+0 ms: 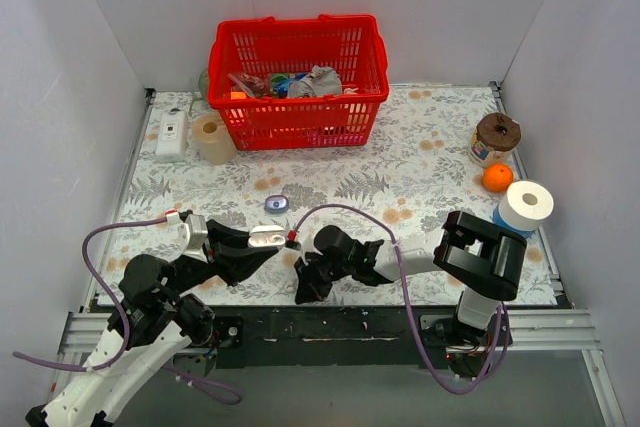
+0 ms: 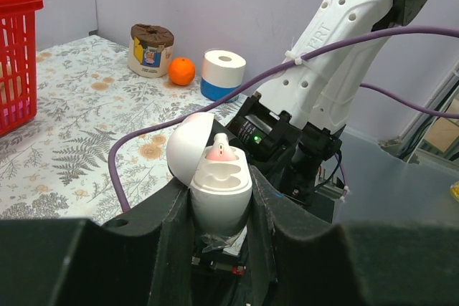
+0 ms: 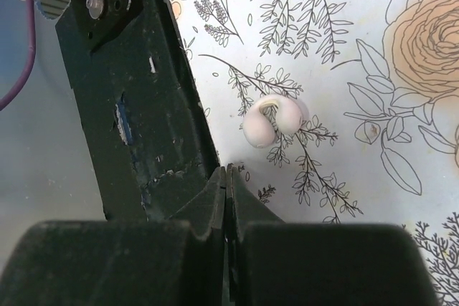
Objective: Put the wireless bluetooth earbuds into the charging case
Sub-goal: Pick up the earbud from the center of the board.
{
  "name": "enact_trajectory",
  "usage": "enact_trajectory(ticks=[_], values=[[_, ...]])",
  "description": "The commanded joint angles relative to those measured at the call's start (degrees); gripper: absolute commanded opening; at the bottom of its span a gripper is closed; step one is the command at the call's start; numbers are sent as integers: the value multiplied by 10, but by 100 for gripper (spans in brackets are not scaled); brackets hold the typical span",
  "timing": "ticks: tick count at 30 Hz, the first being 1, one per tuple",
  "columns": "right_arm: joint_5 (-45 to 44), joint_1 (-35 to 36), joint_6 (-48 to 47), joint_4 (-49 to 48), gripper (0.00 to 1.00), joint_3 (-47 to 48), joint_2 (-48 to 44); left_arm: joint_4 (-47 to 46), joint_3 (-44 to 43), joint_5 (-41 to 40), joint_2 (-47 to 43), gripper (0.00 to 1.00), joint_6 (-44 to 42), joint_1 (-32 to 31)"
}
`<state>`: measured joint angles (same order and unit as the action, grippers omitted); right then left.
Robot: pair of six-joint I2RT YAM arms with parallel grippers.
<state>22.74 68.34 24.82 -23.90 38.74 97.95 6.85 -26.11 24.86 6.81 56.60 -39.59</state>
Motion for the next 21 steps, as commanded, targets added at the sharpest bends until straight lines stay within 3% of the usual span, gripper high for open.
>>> enact_trajectory(ticks=[1,21], values=[[12,3,16,-15,1,15,14,-4,-12,4,-1,0,1,0],[-3,-23,28,-30,1,10,25,-2,-11,1,-6,0,0,-1]])
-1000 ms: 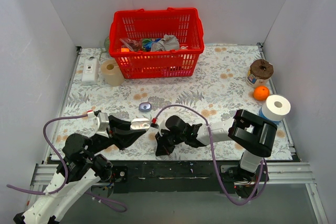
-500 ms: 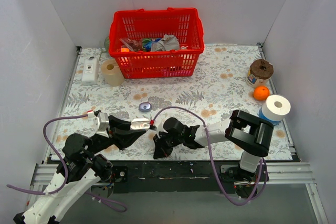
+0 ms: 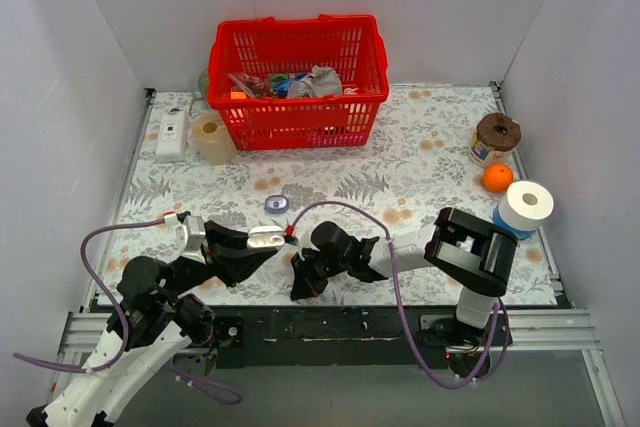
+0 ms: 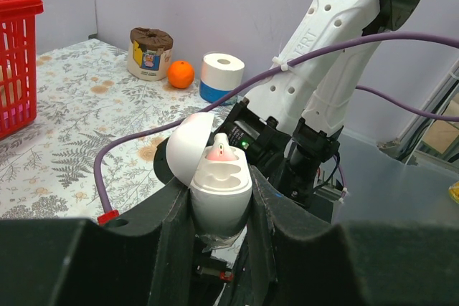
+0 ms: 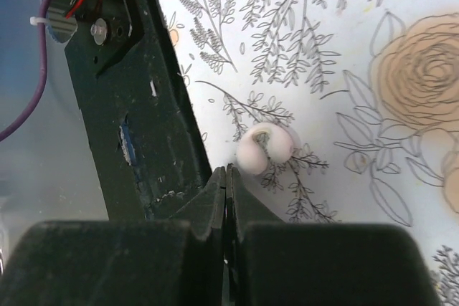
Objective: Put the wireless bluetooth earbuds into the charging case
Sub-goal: Pick up the earbud from the center of the board.
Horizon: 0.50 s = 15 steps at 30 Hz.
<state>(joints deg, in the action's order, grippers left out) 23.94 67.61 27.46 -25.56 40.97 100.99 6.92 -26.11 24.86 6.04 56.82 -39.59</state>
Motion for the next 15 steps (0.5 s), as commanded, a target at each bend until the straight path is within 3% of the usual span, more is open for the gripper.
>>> enact_trajectory(ticks=[1,15], values=[[-15,-19,-1,-12,1,-13,-5,-2,-11,1,1,0,-1,-1],[-21,-76,-26,-3,1,-29,-33,-2,-11,-3,4,0,-5,-1]])
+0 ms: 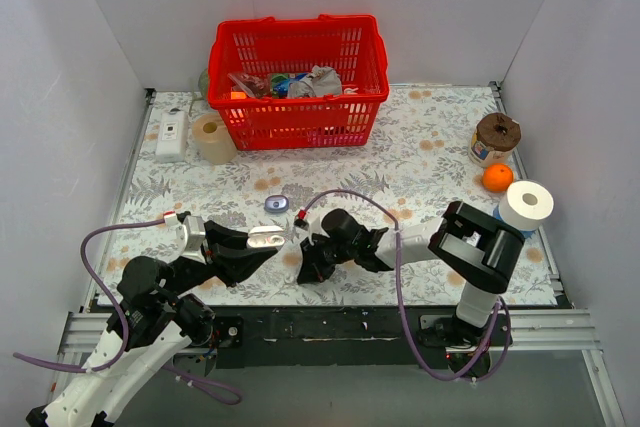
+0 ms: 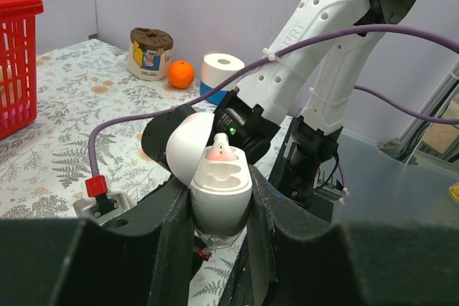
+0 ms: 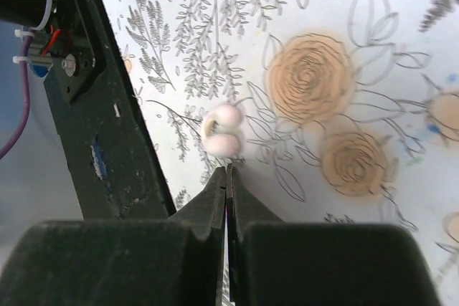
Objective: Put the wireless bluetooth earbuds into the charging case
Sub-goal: Pick up the earbud from the center of the board.
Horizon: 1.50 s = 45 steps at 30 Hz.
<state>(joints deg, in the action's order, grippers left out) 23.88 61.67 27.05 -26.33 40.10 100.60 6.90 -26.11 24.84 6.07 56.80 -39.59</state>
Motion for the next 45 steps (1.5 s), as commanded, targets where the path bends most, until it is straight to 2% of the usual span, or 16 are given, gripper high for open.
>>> enact_trajectory(ticks=[1,6,8,9,12,15,23,45], values=[[-24,-17,-28,14,1,-20,-34,-1,-11,-4,4,0,-5,0],[-34,11,-102,103,1,22,-71,-3,-10,-2,3,0,-5,-1],[-67,36,-139,155,14,46,-92,-3,-11,-2,3,0,-5,-1],[-78,44,-149,166,23,52,-97,-2,-13,-3,3,0,-7,0],[-106,63,-186,199,36,70,-109,-4,-16,-2,4,0,-7,0],[-111,68,-202,210,41,85,-102,-8,-18,-1,3,0,-5,-1],[-93,67,-209,235,46,140,-33,-6,-29,2,4,0,-2,-1],[-74,75,-189,216,46,167,-14,-7,-26,3,4,0,-2,-1]])
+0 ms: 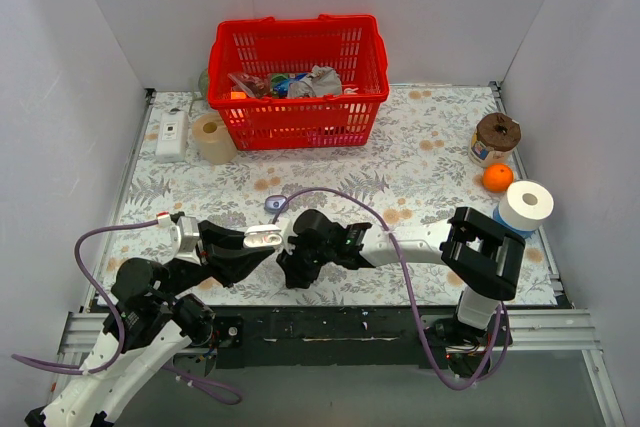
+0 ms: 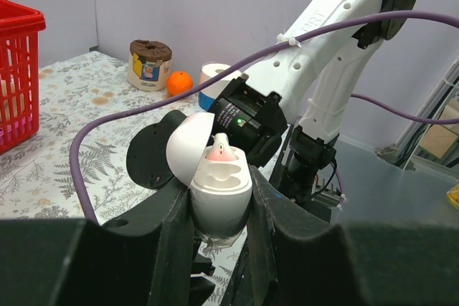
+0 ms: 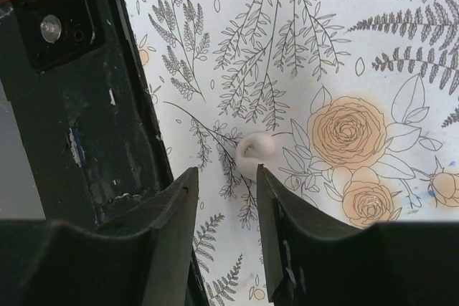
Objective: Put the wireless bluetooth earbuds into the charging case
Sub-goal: Pick up the earbud from the center of the board.
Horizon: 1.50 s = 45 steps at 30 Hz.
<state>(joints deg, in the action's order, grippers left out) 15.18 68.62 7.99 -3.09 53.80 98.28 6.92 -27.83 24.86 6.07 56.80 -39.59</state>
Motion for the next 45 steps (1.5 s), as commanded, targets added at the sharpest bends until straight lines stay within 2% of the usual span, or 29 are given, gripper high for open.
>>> enact_trajectory(ticks=[1,19,35,45], values=[[13,6,2,-17,46,31,12,-7,-9,4,4,0,-2,-1],[6,4,7,-2,46,46,47,3,-8,0,-6,0,2,-1],[-47,-3,16,15,45,36,40,-1,-6,0,-5,0,4,-1],[-81,-5,21,20,38,33,36,-1,-6,-1,-4,0,3,-1]])
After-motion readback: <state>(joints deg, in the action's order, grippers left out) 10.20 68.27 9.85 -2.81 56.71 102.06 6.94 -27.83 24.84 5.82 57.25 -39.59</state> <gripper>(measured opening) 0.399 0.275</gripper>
